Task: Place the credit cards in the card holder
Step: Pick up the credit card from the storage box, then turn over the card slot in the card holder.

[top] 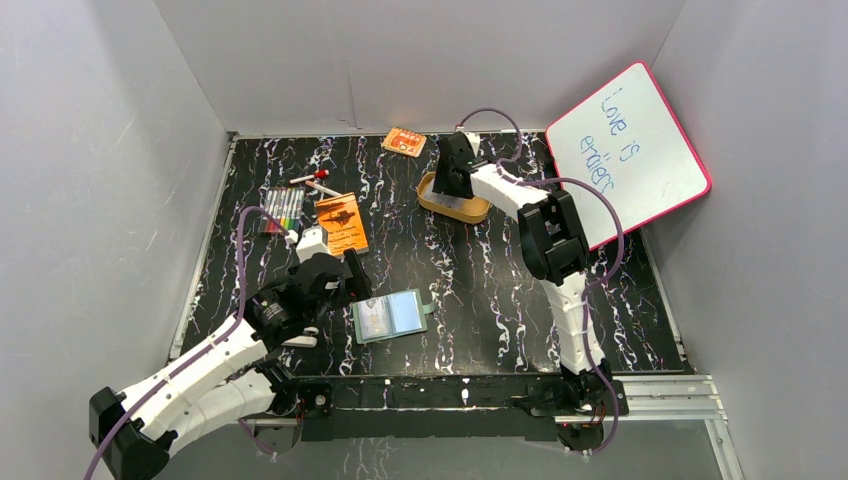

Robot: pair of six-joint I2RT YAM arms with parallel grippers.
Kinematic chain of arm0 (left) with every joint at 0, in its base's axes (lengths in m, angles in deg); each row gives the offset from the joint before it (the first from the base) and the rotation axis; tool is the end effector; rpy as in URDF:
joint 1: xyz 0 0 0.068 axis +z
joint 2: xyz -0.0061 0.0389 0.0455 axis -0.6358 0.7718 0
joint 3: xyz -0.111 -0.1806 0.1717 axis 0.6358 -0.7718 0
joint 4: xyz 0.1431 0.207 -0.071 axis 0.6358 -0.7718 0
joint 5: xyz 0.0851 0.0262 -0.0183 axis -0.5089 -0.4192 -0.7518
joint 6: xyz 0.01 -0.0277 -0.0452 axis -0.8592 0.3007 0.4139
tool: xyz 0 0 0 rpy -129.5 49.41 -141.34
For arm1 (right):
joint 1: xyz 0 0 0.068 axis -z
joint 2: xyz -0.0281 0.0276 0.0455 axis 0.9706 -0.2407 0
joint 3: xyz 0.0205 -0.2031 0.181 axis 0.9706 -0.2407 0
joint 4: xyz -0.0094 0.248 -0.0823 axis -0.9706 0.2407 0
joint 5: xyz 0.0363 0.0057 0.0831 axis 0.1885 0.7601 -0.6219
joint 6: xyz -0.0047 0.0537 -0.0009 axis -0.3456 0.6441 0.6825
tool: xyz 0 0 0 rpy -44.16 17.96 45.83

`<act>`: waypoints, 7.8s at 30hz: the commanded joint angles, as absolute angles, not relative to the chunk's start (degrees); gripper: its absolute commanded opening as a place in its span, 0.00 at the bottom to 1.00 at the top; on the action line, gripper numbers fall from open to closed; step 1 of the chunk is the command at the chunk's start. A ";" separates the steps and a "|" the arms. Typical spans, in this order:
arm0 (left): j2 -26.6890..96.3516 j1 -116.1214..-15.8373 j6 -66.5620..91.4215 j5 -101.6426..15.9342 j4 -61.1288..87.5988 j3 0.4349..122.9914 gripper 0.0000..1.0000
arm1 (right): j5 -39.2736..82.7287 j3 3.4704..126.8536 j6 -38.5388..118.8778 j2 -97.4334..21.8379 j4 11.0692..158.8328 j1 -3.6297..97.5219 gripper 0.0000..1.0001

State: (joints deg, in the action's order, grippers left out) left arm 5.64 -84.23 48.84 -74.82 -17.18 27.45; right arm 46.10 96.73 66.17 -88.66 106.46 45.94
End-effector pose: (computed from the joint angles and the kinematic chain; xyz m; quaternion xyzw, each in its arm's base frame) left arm 0.1337 -0.1124 0.2645 -0.1169 0.8714 -0.1916 0.4362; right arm 0.4531 0.2513 0.1831 0.0751 0.9185 0.0746 0.3809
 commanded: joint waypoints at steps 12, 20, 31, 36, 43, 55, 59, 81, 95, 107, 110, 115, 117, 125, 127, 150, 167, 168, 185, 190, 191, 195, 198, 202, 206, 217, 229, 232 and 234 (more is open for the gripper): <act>4.28 -84.22 48.47 -75.46 -17.13 28.66 0.91 | 49.06 91.90 64.34 -83.12 106.59 45.82 0.30; 4.12 -84.22 48.41 -75.20 -17.13 28.70 0.91 | 49.32 89.13 64.12 -80.36 106.00 46.37 0.18; 3.95 -84.22 48.42 -75.19 -17.09 28.83 0.91 | 50.51 86.54 63.05 -76.26 106.41 46.56 0.00; 3.27 -84.22 48.33 -75.52 -17.13 28.82 0.91 | 51.71 86.13 61.92 -73.63 107.27 46.54 0.00; 2.80 -84.23 48.72 -75.53 -17.07 28.67 0.91 | 51.83 86.02 60.52 -71.86 108.82 46.61 0.00; 0.36 -84.22 47.64 -80.28 -18.84 34.63 0.91 | 45.13 78.84 57.46 -54.03 103.06 46.53 0.00; 1.01 -84.22 47.59 -82.52 -17.51 39.83 0.91 | 30.45 70.58 51.43 -40.96 93.10 46.20 0.00; 20.43 -83.45 68.69 -45.71 -2.23 74.22 0.93 | 16.08 48.01 -20.81 0.90 74.64 27.35 0.00; 25.55 -83.43 75.09 -38.44 4.09 71.55 0.84 | 14.49 47.08 -31.05 0.93 78.05 27.37 0.00; 30.70 -83.43 78.55 -35.59 9.56 71.70 0.53 | 14.21 46.46 -31.24 0.13 77.88 27.30 0.00; 31.16 -83.44 79.12 -35.53 8.59 71.91 0.41 | 14.61 46.57 -32.64 0.13 78.65 27.31 0.00; 31.14 -83.47 79.59 -36.99 6.41 71.76 0.30 | 14.86 46.57 -35.06 -0.09 79.65 27.21 0.00; 31.10 -83.43 79.76 -37.29 5.93 71.81 0.25 | 14.88 46.51 -36.08 -0.18 79.90 27.22 0.00; 30.93 -83.45 79.75 -37.54 6.05 71.44 0.00 | 13.54 47.08 -37.14 -0.57 81.20 26.97 0.00; 30.53 -83.43 79.94 -37.61 6.84 70.56 0.00 | 13.01 47.76 -35.79 -0.79 81.98 26.99 0.19; 11.70 -75.69 17.80 1.15 -16.99 56.95 0.00 | -10.40 74.22 39.28 -13.22 106.06 26.98 0.99; 13.71 -79.88 -0.61 5.69 -19.33 56.71 0.00 | -24.74 63.95 49.77 -20.22 106.25 27.02 0.50; 14.08 -80.24 -0.84 5.60 -19.66 56.95 0.00 | -24.26 64.19 48.81 -20.71 107.66 26.96 0.48; 17.11 -82.46 -3.46 1.58 -22.60 60.75 0.00 | -17.71 64.33 42.67 -25.48 117.71 25.04 0.49; 17.76 -82.68 -3.36 1.19 -22.70 61.13 0.00 | -16.63 64.48 41.78 -26.06 118.65 24.33 0.45; 17.82 -82.68 -3.29 1.18 -22.75 61.15 0.00 | -16.46 64.56 41.65 -26.14 118.71 24.23 0.45; 18.20 -82.82 -3.40 0.97 -22.78 61.33 0.00 | -15.44 64.78 41.27 -26.48 118.95 24.02 0.37; 18.40 -82.96 -3.24 0.55 -22.77 61.27 0.00 | -15.28 64.42 41.43 -26.27 118.19 23.95 0.17; 18.06 -82.90 -2.28 -2.12 -22.33 61.26 0.21 | -14.16 62.53 43.19 -24.70 114.66 23.98 0.00; 8.10 -82.94 6.29 -31.45 -15.90 54.31 0.85 | -0.44 53.67 50.85 -17.45 104.49 24.13 0.00; -10.93 -82.82 40.88 -64.78 -15.92 29.22 0.93 | 28.60 28.62 72.23 -12.57 79.92 25.00 0.00; -3.58 -82.79 61.00 -70.15 -20.65 19.25 0.87 | 31.57 17.85 85.56 -22.91 64.52 25.16 0.00; -0.61 -82.80 61.55 -69.56 -18.83 17.76 0.85 | 28.90 17.35 87.49 -26.80 60.77 25.11 0.00; 1.16 -82.84 61.76 -69.15 -17.53 16.69 0.83 | 27.41 17.18 88.55 -28.96 59.14 25.21 0.00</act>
State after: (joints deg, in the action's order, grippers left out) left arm -1.77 -82.81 58.69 -67.67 -20.24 18.65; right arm 29.60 17.49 84.45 -26.10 69.00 24.98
